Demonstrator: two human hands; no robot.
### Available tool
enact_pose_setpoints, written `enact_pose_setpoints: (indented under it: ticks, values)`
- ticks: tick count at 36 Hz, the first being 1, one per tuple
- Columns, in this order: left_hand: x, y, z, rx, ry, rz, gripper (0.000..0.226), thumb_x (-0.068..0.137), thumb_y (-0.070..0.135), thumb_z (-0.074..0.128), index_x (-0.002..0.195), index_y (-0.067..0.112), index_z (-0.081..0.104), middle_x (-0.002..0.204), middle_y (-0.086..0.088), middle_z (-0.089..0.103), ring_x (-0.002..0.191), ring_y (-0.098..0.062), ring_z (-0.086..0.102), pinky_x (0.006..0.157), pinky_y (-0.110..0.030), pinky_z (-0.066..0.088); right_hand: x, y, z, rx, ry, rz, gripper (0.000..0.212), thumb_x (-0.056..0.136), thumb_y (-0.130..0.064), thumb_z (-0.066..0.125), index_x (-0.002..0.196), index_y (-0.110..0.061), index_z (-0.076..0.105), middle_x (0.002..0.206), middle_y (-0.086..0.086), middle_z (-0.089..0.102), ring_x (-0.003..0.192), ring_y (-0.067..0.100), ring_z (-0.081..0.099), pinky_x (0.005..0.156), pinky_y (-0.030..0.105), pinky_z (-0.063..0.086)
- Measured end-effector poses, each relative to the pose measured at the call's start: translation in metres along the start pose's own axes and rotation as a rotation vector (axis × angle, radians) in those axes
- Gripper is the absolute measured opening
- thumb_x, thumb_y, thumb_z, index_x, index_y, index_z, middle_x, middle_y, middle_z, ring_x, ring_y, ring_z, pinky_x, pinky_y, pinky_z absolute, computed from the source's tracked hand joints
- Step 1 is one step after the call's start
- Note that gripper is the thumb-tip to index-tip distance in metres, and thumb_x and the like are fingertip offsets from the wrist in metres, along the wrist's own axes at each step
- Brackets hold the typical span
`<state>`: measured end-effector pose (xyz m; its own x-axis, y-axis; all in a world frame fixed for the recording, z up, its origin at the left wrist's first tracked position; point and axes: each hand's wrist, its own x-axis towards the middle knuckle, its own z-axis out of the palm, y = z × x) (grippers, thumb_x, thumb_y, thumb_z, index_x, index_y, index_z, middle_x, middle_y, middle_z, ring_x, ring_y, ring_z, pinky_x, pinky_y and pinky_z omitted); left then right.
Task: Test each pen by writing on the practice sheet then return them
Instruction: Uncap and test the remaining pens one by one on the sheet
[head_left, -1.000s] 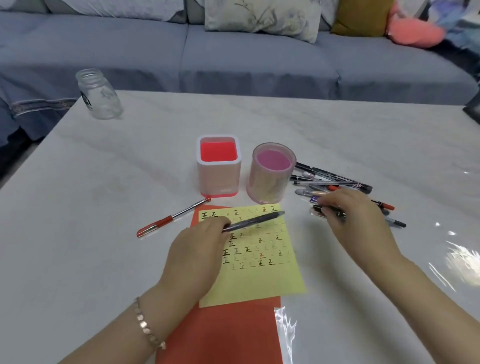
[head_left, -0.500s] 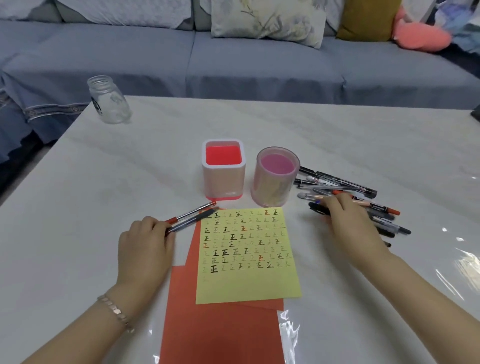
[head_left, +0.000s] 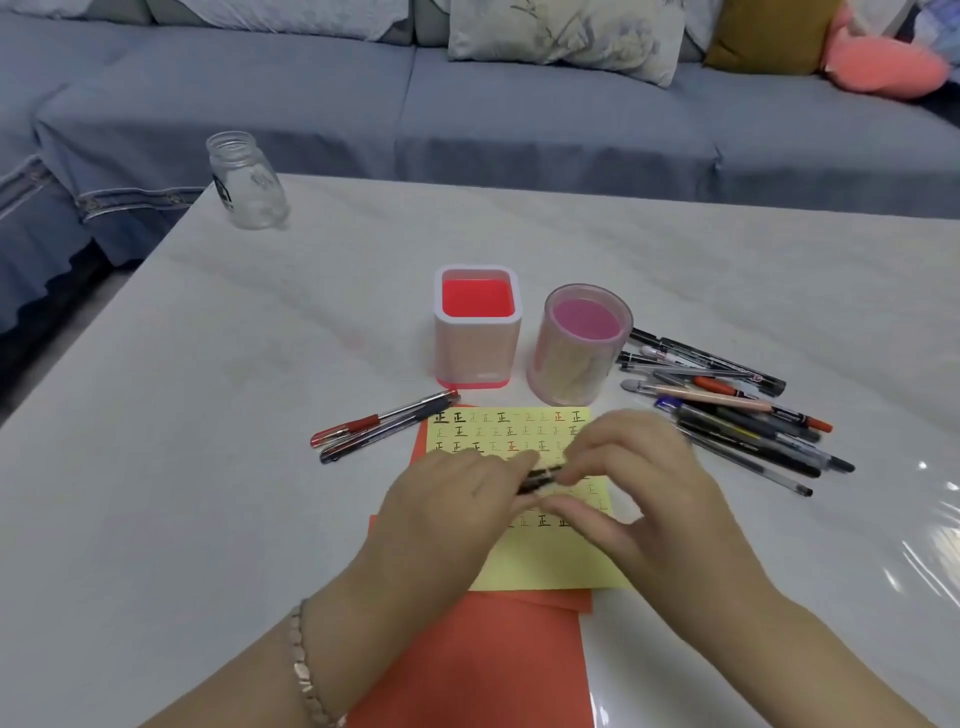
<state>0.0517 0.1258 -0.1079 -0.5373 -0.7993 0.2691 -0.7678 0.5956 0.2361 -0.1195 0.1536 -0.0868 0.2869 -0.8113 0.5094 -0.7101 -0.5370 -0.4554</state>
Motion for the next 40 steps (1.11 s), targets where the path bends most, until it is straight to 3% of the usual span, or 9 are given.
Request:
enact_pose_setpoints:
  ticks: [4, 7, 9, 14, 19, 26, 33, 36, 40]
  values:
    - [-0.015, 0.001, -0.004, -0.365, 0.061, -0.264, 0.038, 0.093, 0.042, 0.034, 0.127, 0.034, 0.049, 0.088, 0.009, 0.068, 0.085, -0.015, 0.062, 0.073, -0.031, 0.046, -0.003, -0.016, 0.002, 0.177, 0.205, 0.36, 0.028, 0.074, -0.041, 0.07, 0.062, -0.024, 0.051, 0.055, -0.009, 0.041, 0.059, 0.003, 0.038, 0.059, 0.01, 0.032]
    - [-0.021, -0.001, 0.001, -0.559, 0.056, -0.253, 0.033, 0.088, 0.047, 0.029, 0.114, 0.041, 0.049, 0.089, 0.017, 0.06, 0.086, -0.004, 0.056, 0.077, -0.026, 0.044, -0.001, -0.019, 0.011, 0.75, 0.053, 0.816, 0.037, 0.065, -0.045, 0.071, 0.078, -0.017, 0.051, 0.044, -0.007, 0.038, 0.041, 0.006, 0.035, 0.042, 0.012, 0.03]
    - [-0.023, 0.0, 0.004, -0.61, 0.001, -0.164, 0.029, 0.091, 0.041, 0.032, 0.109, 0.033, 0.054, 0.094, 0.02, 0.053, 0.091, 0.001, 0.049, 0.079, -0.018, 0.04, 0.002, -0.019, 0.019, 0.896, -0.071, 0.889, 0.039, 0.07, -0.043, 0.068, 0.081, -0.012, 0.047, 0.041, -0.007, 0.038, 0.034, 0.008, 0.031, 0.036, 0.014, 0.026]
    - [-0.025, 0.007, 0.001, -0.597, -0.067, -0.081, 0.021, 0.09, 0.035, 0.031, 0.096, 0.028, 0.05, 0.084, 0.018, 0.049, 0.086, 0.001, 0.044, 0.071, -0.008, 0.033, 0.006, -0.029, 0.041, 0.908, -0.02, 0.913, 0.035, 0.085, -0.032, 0.056, 0.064, -0.009, 0.041, 0.035, -0.002, 0.034, 0.03, 0.009, 0.026, 0.034, 0.015, 0.021]
    - [-0.034, 0.002, 0.0, -0.613, -0.037, -0.087, 0.014, 0.087, 0.049, 0.034, 0.078, 0.058, 0.038, 0.06, 0.018, 0.048, 0.054, -0.003, 0.043, 0.051, -0.015, 0.03, 0.008, -0.033, 0.048, 0.989, -0.077, 0.897, 0.036, 0.094, -0.01, 0.045, 0.061, -0.011, 0.03, 0.036, -0.005, 0.025, 0.03, 0.005, 0.02, 0.035, 0.013, 0.017]
    - [-0.036, -0.006, -0.007, -0.82, -0.207, -0.223, 0.017, 0.091, 0.037, 0.053, 0.08, 0.024, 0.054, 0.059, 0.007, 0.051, 0.051, -0.003, 0.039, 0.052, -0.015, 0.029, 0.004, -0.033, 0.046, 1.067, -0.189, 0.801, 0.036, 0.084, -0.02, 0.049, 0.05, -0.019, 0.034, 0.033, -0.006, 0.028, 0.03, 0.006, 0.018, 0.037, 0.011, 0.017]
    - [-0.052, -0.04, -0.004, -0.754, -0.321, -0.537, 0.037, 0.079, 0.069, 0.044, 0.088, 0.033, 0.04, 0.074, 0.0, 0.056, 0.063, -0.008, 0.046, 0.063, -0.028, 0.038, 0.001, -0.012, 0.031, 0.874, 0.088, 0.732, 0.027, 0.087, -0.024, 0.057, 0.064, -0.015, 0.045, 0.036, 0.004, 0.048, 0.03, 0.015, 0.038, 0.037, 0.02, 0.029]
    - [-0.062, -0.057, 0.003, -0.437, -0.192, -0.59, 0.011, 0.097, 0.036, 0.035, 0.09, 0.028, 0.033, 0.076, 0.005, 0.051, 0.067, -0.01, 0.048, 0.061, -0.026, 0.037, -0.009, 0.005, 0.034, 0.618, 0.045, 0.624, 0.012, 0.086, -0.026, 0.06, 0.078, -0.021, 0.067, 0.068, -0.002, 0.071, 0.059, 0.006, 0.064, 0.057, 0.013, 0.046]
    - [-0.07, -0.07, 0.023, -0.11, 0.031, -0.479, 0.015, 0.093, 0.019, 0.039, 0.082, 0.017, 0.05, 0.077, 0.003, 0.053, 0.071, -0.021, 0.049, 0.061, -0.032, 0.038, -0.024, 0.023, 0.061, 0.2, -0.178, 0.472, 0.029, 0.072, -0.055, 0.053, 0.095, -0.038, 0.056, 0.122, -0.013, 0.06, 0.116, 0.002, 0.053, 0.096, 0.029, 0.043]
